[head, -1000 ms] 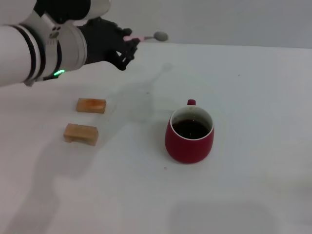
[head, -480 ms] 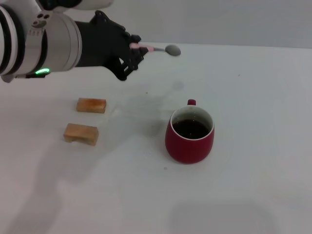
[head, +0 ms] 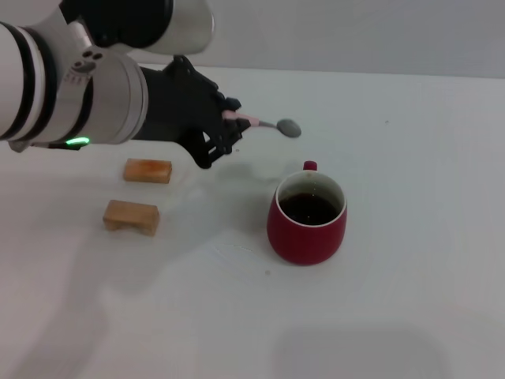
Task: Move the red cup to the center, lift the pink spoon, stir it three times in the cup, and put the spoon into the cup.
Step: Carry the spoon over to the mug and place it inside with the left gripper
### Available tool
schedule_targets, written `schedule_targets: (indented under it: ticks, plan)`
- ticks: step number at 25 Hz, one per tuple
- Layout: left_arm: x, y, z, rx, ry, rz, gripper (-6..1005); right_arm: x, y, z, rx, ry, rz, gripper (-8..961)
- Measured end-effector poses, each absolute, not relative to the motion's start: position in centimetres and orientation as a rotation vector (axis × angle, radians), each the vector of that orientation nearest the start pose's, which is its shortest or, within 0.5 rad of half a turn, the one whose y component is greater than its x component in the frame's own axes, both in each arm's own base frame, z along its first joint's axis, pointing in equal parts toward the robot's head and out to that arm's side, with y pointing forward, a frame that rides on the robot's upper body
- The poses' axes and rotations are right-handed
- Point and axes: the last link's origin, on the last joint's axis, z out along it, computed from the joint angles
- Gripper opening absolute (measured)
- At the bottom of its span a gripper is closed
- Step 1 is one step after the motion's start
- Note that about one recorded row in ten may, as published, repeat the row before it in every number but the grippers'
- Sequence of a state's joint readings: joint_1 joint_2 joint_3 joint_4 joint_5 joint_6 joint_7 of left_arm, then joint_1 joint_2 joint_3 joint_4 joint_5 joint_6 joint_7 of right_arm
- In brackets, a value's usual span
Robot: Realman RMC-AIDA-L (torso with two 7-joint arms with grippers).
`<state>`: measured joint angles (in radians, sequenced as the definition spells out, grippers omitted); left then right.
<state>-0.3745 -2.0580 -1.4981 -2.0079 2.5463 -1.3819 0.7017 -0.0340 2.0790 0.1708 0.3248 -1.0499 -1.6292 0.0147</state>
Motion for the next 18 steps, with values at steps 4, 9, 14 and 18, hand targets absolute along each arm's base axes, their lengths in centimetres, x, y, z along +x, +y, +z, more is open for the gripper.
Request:
schedule_targets:
  ticks: [4, 9, 14, 18]
  plan:
    - [-8.0, 30.4, 2.9, -2.579, -0.054, 0.173, 170, 43.1, 10.6, 3.6, -0.766, 0.715, 0.399, 0]
    - [-7.7, 30.0, 2.5, -2.606, -0.015, 0.187, 170, 43.4, 11.2, 3.5, -0.771, 0.735, 0.39, 0]
    - [-7.5, 29.8, 2.4, -2.626, 0.005, 0.182, 170, 43.6, 11.8, 3.4, -0.783, 0.751, 0.386, 0]
    - [-7.5, 29.5, 2.2, -2.644, 0.012, 0.201, 169, 43.7, 11.9, 3.3, -0.786, 0.754, 0.386, 0]
